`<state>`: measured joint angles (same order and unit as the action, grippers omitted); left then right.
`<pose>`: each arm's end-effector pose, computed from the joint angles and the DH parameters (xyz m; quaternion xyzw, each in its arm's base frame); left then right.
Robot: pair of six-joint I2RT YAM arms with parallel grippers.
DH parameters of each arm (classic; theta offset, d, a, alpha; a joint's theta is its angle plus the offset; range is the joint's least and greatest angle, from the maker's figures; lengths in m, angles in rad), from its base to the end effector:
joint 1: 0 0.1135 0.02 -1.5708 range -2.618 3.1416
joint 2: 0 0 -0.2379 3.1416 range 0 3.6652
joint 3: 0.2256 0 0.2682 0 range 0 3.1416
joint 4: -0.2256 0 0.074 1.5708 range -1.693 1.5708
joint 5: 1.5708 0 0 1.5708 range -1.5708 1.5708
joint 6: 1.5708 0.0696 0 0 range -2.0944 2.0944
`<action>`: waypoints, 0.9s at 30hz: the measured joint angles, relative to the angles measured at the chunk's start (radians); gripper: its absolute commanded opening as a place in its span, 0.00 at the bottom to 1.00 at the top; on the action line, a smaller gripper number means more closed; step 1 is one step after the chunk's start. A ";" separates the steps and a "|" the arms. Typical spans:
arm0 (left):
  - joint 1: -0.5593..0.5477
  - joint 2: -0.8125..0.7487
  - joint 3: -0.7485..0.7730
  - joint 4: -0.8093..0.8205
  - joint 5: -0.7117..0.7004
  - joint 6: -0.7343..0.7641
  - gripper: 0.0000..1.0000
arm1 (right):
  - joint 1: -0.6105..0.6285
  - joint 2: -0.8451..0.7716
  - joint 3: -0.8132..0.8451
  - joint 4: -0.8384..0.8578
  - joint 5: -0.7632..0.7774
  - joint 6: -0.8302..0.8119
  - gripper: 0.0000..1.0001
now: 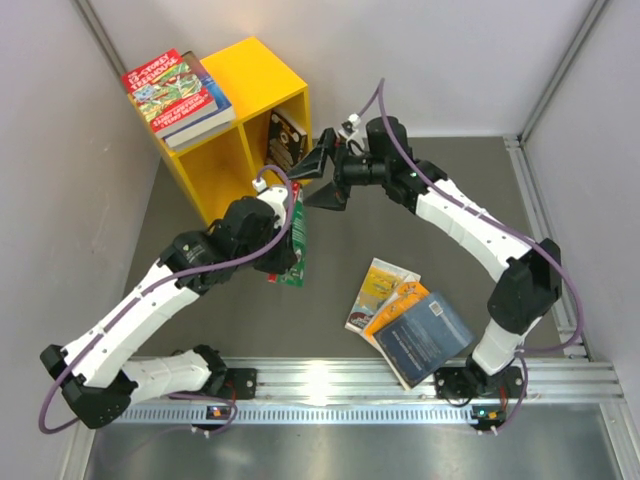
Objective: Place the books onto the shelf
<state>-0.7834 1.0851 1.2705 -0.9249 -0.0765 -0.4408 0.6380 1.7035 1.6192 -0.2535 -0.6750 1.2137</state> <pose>0.1885 -0.1802 0.3344 0.1406 0.9034 -0.2032 0.3503 0.3260 0.2959 0.3445 0.0350 0.7926 0.5984 0.1121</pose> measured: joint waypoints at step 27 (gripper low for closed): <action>-0.019 0.073 0.002 -0.189 -0.062 0.014 0.00 | 0.090 0.119 0.046 -0.126 0.069 -0.125 0.00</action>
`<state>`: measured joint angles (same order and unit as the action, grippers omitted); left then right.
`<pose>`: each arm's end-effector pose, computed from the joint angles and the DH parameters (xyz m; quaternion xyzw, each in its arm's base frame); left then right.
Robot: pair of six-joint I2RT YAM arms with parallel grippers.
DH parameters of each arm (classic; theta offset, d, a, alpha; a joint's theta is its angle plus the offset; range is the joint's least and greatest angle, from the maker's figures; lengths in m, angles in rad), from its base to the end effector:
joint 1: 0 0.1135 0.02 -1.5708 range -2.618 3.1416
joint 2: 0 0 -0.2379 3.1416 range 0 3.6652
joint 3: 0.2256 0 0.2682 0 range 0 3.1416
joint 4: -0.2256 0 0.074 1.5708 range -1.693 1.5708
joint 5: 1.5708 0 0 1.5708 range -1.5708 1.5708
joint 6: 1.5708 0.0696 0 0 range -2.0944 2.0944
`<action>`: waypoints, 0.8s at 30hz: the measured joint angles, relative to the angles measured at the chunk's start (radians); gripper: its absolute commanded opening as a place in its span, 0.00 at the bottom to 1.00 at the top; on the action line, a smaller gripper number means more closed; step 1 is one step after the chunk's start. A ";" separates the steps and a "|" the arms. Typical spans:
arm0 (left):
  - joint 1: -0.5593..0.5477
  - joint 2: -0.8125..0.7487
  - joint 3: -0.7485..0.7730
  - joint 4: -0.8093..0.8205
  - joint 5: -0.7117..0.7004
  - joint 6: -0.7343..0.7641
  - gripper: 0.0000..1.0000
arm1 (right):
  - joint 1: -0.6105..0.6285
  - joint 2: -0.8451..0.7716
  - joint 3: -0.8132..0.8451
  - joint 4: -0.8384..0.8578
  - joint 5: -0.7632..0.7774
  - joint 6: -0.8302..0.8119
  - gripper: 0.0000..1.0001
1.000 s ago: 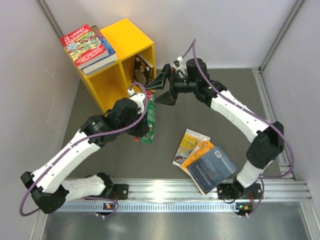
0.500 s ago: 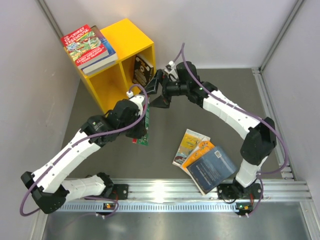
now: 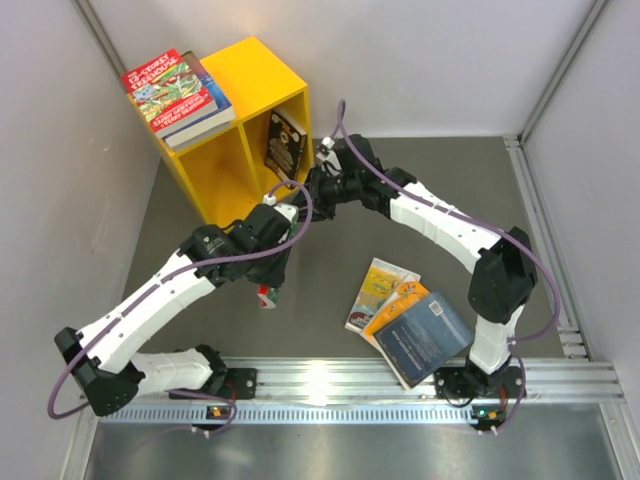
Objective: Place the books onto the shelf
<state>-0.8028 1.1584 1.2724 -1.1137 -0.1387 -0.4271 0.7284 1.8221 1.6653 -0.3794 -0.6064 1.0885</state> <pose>0.1839 -0.1766 0.3005 0.1596 0.9440 -0.1078 0.2679 0.3165 0.3355 0.2953 0.0033 0.8425 0.5318 0.0856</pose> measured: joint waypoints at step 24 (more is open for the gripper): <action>-0.056 -0.065 0.050 0.230 -0.007 -0.035 0.99 | 0.041 0.009 -0.066 -0.039 -0.039 -0.040 0.00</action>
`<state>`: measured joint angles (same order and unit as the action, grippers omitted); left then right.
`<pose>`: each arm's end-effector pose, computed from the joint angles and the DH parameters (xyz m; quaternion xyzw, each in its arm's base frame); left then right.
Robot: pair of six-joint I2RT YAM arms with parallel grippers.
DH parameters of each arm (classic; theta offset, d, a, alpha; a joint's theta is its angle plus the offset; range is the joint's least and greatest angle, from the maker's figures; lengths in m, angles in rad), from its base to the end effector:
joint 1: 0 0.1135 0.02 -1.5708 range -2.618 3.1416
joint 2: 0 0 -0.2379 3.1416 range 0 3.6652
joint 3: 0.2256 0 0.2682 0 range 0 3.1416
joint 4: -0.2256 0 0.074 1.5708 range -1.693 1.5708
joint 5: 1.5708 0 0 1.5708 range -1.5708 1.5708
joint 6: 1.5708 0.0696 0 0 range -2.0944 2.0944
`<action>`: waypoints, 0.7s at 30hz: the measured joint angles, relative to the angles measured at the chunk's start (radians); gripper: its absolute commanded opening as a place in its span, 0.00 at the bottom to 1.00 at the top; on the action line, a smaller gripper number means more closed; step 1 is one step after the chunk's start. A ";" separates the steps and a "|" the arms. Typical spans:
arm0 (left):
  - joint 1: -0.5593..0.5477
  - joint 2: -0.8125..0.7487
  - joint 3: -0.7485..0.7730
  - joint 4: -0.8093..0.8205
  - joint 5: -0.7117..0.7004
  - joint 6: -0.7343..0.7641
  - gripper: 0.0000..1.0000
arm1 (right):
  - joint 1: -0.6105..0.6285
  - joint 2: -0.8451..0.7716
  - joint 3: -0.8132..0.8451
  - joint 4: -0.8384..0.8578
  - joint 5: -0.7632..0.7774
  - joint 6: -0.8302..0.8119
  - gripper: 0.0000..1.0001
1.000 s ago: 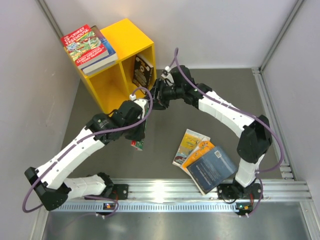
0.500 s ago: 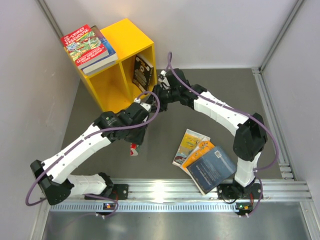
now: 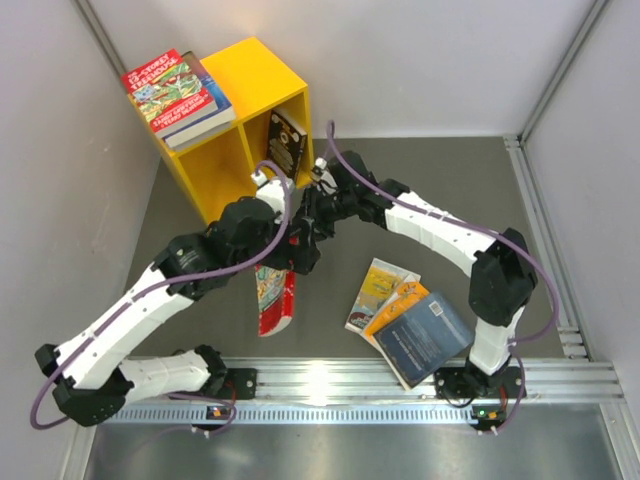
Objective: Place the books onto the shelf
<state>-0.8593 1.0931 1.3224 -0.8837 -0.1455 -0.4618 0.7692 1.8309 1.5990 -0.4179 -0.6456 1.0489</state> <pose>0.1806 -0.1940 0.3556 0.1451 0.8832 -0.2192 0.3884 0.2960 0.3449 0.2633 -0.0212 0.8609 0.5071 0.0348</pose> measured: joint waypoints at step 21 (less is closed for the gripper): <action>0.002 -0.294 -0.213 0.230 0.002 -0.201 0.98 | -0.367 -0.464 -0.555 0.730 -0.181 0.478 0.00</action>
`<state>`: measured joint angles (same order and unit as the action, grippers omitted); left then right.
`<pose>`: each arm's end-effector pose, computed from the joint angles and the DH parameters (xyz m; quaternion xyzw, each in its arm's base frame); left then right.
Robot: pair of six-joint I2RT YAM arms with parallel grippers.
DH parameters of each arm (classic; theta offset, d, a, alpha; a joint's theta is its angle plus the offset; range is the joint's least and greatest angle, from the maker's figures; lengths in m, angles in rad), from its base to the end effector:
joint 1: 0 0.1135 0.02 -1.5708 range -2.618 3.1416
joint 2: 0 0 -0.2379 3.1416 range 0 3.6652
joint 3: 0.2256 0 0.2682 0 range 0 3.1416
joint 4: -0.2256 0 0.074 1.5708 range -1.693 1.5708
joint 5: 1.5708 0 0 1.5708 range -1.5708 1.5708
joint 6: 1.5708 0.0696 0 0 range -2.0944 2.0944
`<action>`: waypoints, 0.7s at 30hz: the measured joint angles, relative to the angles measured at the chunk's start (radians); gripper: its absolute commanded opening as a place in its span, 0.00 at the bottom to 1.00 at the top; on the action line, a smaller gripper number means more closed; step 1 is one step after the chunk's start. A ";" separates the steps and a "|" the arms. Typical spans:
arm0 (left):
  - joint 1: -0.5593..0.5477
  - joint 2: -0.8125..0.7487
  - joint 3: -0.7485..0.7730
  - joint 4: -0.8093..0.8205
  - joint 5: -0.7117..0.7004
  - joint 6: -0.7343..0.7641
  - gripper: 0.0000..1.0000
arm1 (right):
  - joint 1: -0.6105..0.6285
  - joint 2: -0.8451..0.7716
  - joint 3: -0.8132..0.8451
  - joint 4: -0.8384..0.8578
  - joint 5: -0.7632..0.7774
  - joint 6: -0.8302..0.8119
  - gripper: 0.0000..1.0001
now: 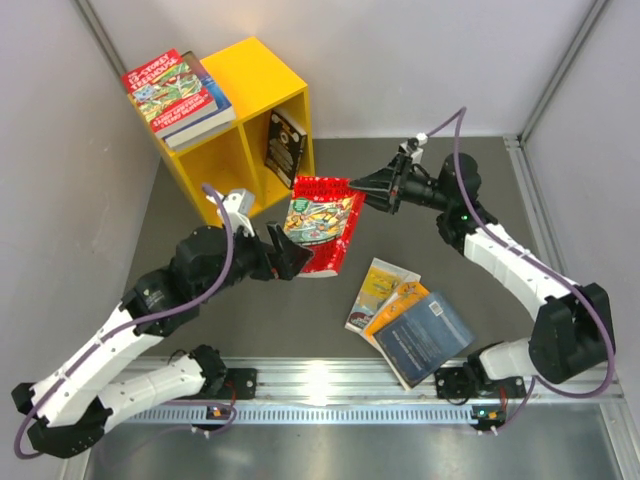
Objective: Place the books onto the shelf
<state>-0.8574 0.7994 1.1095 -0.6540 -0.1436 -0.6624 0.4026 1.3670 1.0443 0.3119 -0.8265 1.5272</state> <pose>0.1510 -0.1593 0.3728 0.0383 0.8157 -0.3530 0.4567 0.3111 0.1881 0.3192 0.1082 0.7014 0.6920 0.1321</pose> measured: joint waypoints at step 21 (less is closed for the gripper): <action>0.061 -0.019 -0.131 0.411 0.209 -0.225 0.00 | -0.013 0.018 -0.332 0.907 0.137 0.418 0.00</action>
<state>-0.7967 0.7799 0.9787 -0.2432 0.0650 -0.8879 0.3893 1.3853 0.7124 1.2186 -0.6895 1.9457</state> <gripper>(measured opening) 0.225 0.224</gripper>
